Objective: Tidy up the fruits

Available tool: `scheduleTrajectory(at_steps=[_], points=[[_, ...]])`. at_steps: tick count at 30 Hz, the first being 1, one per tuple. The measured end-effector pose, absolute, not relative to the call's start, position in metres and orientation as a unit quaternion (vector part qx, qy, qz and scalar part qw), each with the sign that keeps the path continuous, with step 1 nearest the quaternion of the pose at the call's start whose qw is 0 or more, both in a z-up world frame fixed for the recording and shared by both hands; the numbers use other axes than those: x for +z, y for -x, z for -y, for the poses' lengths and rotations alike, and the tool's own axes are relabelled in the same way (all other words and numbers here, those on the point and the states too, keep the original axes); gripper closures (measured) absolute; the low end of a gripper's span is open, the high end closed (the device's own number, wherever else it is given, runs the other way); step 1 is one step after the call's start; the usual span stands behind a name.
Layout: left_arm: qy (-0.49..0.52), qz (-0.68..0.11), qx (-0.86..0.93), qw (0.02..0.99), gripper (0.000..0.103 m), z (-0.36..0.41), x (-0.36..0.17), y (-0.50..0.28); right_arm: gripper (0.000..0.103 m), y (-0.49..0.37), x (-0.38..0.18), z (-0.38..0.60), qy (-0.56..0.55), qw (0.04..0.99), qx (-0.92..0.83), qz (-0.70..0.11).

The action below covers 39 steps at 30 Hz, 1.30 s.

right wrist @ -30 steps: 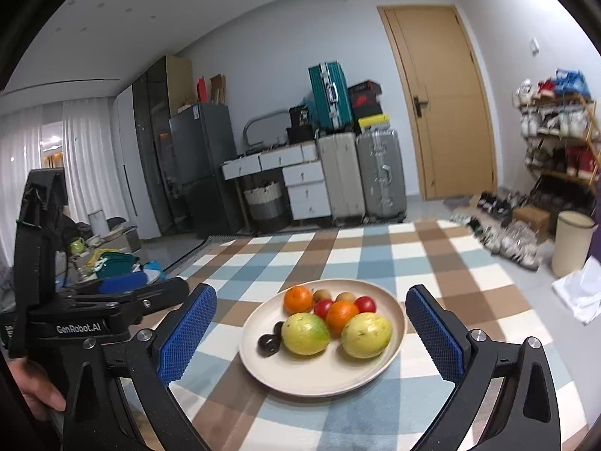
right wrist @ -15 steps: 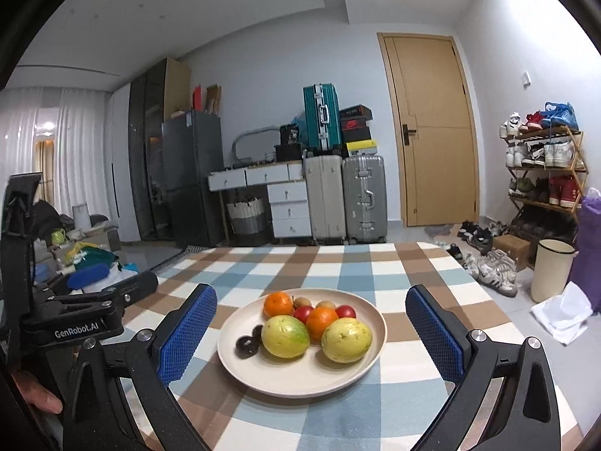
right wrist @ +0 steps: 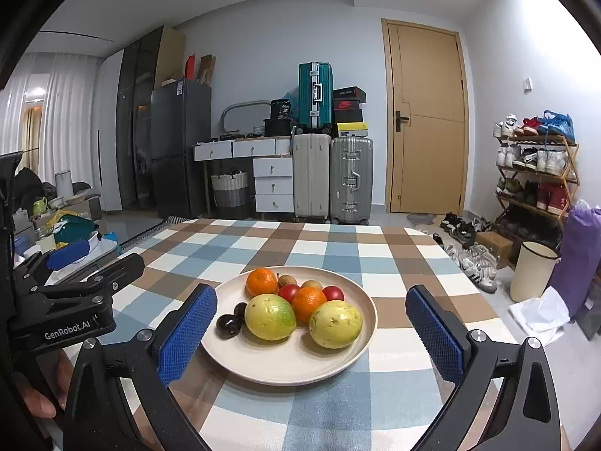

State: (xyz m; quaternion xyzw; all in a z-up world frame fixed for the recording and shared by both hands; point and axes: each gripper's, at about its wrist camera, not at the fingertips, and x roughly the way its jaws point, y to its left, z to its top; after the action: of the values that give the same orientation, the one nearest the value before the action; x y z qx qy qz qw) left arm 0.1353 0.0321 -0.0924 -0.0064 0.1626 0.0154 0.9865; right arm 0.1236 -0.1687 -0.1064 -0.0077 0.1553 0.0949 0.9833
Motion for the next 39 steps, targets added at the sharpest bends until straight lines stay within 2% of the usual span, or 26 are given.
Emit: scheduleTrajectory(at_steps=[39], points=[[0.004,-0.161,0.008,0.987,0.001,-0.0294,-0.0909,-0.1336,0.000,-0.1213,-0.1061,0.1717,0.008,0.984,0.092,-0.154]])
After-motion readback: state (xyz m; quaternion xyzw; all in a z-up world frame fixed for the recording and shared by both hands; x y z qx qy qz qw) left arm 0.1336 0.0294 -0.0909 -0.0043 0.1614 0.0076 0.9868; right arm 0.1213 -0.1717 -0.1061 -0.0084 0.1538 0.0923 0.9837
